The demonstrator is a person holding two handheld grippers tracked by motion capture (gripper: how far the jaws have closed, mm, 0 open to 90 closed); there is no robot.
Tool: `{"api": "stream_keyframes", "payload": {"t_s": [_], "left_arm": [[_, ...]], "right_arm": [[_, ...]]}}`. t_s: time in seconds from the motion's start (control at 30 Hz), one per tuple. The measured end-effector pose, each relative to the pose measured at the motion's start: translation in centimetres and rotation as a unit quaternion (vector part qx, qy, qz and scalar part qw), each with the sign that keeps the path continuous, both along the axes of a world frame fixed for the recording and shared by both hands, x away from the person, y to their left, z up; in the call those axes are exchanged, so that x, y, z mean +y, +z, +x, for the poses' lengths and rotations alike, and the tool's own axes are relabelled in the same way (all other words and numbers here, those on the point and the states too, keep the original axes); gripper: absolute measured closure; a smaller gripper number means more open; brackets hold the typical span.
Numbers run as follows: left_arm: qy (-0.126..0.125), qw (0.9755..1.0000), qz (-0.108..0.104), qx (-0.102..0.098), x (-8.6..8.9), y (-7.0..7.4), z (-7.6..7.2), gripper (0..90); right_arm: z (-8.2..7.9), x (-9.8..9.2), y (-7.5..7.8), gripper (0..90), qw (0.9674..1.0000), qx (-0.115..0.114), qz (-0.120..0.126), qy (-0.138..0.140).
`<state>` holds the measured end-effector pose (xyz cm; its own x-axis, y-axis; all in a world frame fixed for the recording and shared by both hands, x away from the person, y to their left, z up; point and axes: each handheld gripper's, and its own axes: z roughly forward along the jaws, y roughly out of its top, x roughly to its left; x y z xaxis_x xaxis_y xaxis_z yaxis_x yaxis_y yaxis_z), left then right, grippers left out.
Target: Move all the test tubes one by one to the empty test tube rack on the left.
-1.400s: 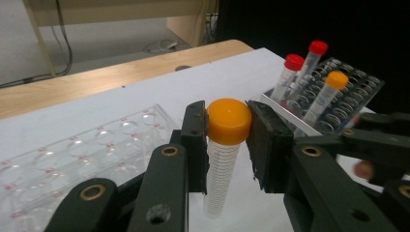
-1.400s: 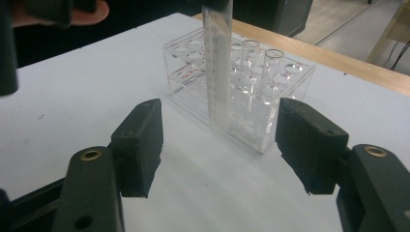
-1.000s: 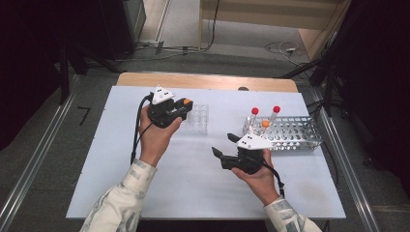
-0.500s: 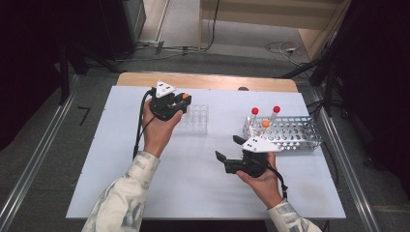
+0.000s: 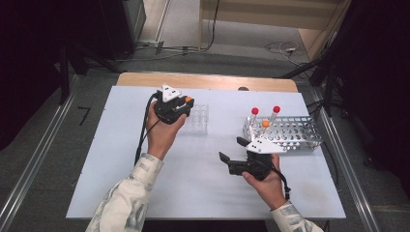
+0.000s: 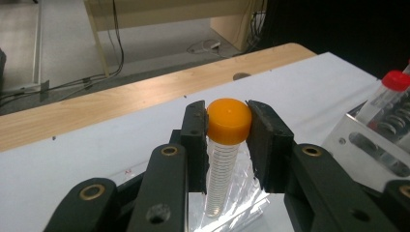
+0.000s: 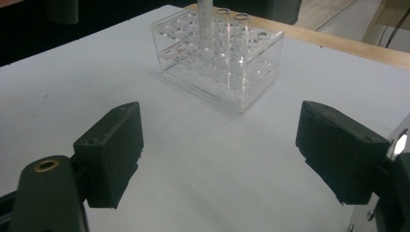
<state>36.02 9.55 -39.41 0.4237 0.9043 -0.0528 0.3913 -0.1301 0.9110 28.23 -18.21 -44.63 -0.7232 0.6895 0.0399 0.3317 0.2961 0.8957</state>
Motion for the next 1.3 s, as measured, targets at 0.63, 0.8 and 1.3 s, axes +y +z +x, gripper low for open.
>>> {"api": "stream_keyframes", "payload": {"t_s": [0.63, 0.8, 1.3], "left_arm": [[-0.003, 0.9995, -0.007, 0.030, -0.4, -2.9, 0.0, 59.3], [-0.006, 0.9989, -0.026, 0.038, -0.2, -2.5, -0.3, 44.7], [-0.013, 0.9981, -0.053, 0.030, 0.3, -1.6, -2.1, 20.8]], "right_arm": [[0.1, -0.4, 0.0, 16.0, 1.0000, 0.001, 0.004, -0.007], [0.0, -0.8, 0.3, 16.0, 0.9999, -0.001, 0.007, -0.011], [-0.1, -5.3, 0.9, 17.0, 0.9980, -0.015, 0.013, -0.060]]}}
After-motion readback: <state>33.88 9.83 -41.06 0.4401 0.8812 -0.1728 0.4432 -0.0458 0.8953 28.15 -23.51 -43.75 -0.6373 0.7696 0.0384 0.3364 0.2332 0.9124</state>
